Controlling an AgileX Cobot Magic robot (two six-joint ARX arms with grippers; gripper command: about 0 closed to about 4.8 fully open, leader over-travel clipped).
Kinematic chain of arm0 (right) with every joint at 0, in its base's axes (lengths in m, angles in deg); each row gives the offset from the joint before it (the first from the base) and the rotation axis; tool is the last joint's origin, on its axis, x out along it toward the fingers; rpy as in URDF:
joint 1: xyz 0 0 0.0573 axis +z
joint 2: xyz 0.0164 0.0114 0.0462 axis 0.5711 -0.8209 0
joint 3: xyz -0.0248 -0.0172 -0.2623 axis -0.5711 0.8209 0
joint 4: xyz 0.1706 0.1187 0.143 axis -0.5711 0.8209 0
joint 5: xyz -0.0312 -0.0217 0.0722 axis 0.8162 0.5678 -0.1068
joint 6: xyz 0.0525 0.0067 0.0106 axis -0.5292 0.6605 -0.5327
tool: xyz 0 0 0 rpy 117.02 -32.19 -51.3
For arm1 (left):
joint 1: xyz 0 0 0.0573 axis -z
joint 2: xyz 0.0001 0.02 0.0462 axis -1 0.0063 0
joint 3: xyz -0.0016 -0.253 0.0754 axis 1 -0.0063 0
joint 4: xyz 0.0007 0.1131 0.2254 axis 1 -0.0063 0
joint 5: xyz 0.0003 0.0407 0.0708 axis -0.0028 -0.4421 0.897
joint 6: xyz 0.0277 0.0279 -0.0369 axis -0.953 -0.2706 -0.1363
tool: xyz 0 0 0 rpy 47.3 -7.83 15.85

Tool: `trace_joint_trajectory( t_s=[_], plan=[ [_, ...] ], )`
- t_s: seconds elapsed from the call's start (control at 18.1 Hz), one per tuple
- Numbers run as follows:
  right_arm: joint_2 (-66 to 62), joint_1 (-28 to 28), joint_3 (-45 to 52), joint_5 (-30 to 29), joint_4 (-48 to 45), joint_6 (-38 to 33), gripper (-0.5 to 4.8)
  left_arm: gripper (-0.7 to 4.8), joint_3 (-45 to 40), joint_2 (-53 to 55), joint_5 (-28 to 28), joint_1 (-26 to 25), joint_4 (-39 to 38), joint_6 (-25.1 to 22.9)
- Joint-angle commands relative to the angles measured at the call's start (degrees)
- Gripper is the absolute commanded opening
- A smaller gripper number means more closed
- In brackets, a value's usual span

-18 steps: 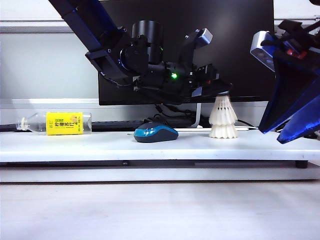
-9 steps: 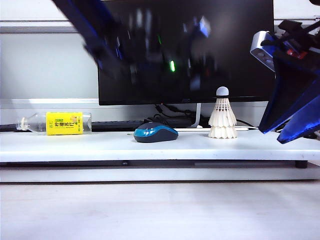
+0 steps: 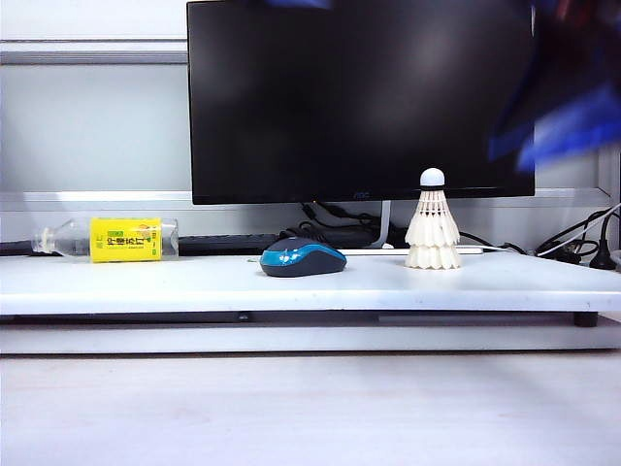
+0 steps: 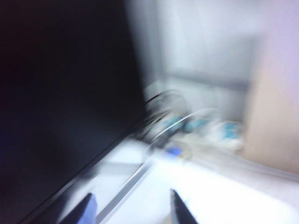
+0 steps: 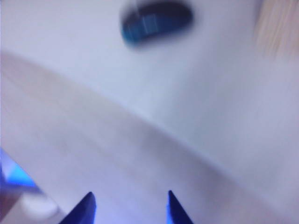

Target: Stack the badminton balls on the table vertically.

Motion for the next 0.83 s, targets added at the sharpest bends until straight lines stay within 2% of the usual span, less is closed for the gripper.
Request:
trace_joint_trajectory(
  t_s=[0.06,0.17,0.28,0.33,0.5,0.61,0.66,0.83],
  plan=[
    [7.9,0.1,-0.3,2.2,-3.8,0.2,1.98,2.11,0.3,-10.5,2.8,-3.3,-14.7,-2.2],
    [14.7,0.1,-0.7,6.4,-4.2,0.2,1.98,2.1,0.2,-19.3,3.6,-5.2,-22.0,-5.7],
    [21.4,0.1,-0.7,9.8,-3.5,0.2,1.98,2.1,0.2,-27.3,5.2,-6.2,-27.1,-6.1],
    [26.0,0.0,-0.7,13.4,-2.2,0.2,1.98,2.1,0.2,-33.2,6.1,-6.2,-30.8,-7.4],
    [32.8,0.0,-0.7,14.4,-1.6,0.2,1.98,2.1,-1.0,-43.2,7.9,-6.2,-37.8,-9.4],
    [35.9,0.0,-0.7,14.9,-1.3,0.2,1.98,2.09,-5.1,-50.1,8.6,-6.2,-38.4,-9.0],
    [37.4,0.0,-0.7,15.5,-0.4,0.2,1.98,2.09,-8.7,-55.4,11.3,-6.2,-38.4,-9.0],
    [39.2,0.0,-0.7,17.1,2.9,0.2,1.98,2.09,-15.1,-63.8,11.8,-6.2,-38.4,-8.1]
  ],
)
